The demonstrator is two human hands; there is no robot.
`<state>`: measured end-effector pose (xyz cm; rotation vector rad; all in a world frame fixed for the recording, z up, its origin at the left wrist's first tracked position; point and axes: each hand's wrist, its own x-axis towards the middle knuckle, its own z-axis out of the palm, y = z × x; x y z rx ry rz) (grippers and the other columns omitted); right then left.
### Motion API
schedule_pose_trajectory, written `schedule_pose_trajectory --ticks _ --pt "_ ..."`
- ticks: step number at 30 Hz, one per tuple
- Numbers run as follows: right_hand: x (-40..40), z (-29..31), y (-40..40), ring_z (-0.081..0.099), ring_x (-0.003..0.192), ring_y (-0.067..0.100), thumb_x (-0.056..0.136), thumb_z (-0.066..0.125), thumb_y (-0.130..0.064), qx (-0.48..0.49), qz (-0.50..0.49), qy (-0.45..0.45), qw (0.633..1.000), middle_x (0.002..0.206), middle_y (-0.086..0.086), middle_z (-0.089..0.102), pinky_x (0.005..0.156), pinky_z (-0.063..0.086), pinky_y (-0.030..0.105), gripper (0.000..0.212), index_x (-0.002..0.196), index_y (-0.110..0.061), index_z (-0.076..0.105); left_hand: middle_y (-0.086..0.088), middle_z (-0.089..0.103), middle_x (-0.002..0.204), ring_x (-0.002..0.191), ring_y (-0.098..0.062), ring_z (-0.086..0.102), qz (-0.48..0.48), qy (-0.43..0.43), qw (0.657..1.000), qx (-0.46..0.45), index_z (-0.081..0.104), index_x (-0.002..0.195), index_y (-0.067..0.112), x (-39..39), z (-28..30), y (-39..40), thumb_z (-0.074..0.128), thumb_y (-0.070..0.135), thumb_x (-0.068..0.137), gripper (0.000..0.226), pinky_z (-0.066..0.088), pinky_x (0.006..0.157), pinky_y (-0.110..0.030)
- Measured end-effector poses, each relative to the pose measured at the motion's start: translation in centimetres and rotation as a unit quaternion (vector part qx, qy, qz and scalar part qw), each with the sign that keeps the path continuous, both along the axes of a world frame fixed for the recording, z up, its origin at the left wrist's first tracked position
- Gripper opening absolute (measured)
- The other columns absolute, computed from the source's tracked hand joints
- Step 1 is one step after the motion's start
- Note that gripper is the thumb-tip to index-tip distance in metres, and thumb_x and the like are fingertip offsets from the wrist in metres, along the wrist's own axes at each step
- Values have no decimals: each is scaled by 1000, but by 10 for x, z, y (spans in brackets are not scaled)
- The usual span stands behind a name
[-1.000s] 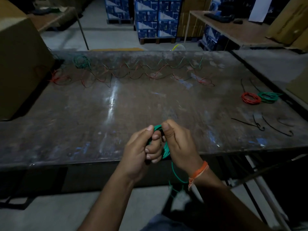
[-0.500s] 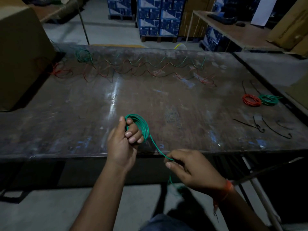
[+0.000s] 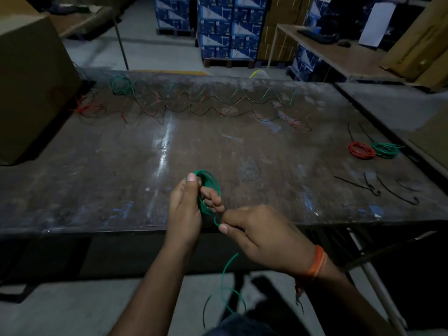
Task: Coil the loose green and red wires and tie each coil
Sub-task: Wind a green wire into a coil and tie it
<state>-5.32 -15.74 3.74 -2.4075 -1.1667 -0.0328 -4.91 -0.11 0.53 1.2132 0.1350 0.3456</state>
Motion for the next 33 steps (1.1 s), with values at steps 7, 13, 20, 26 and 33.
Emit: schedule_pose_trajectory --ticks 7,13,20,26,33 --pt "0 9 1 62 69 13 98 57 -34 87 -6 44 995 72 -3 64 66 48 36 20 85 -20 65 1 56 53 48 -11 49 -34 -49 985 161 50 77 5 -8 -4 -2 37 34 106 43 40 50 -23" --pt "12 31 -7 61 67 5 93 71 -18 125 13 36 991 74 -5 67 64 45 19 5 88 -20 71 -5 45 62 60 -16 42 -81 -75 983 144 47 76 6 -6 1 2 43 41 101 44 36 55 -36" --pt "24 28 -4 63 72 7 92 72 -17 201 -46 -31 978 77 -5 68 66 48 22 5 89 -13 72 -23 41 66 63 -20 40 -166 -98 972 133 49 91 -14 -7 6 0 42 42 101 57 31 51 -43" --pt "30 20 -11 59 60 19 93 70 -34 276 -135 -4 952 68 0 62 58 48 38 11 93 -23 69 3 32 50 43 -7 23 -211 -59 976 15 54 77 15 -3 11 -5 40 32 99 31 21 41 -18" --pt "28 7 0 60 101 13 105 42 -41 295 -159 51 941 103 3 58 88 48 27 37 109 -18 71 9 25 46 36 -4 18 -297 -50 930 -210 50 76 16 -6 20 -16 44 37 99 31 11 40 -21"
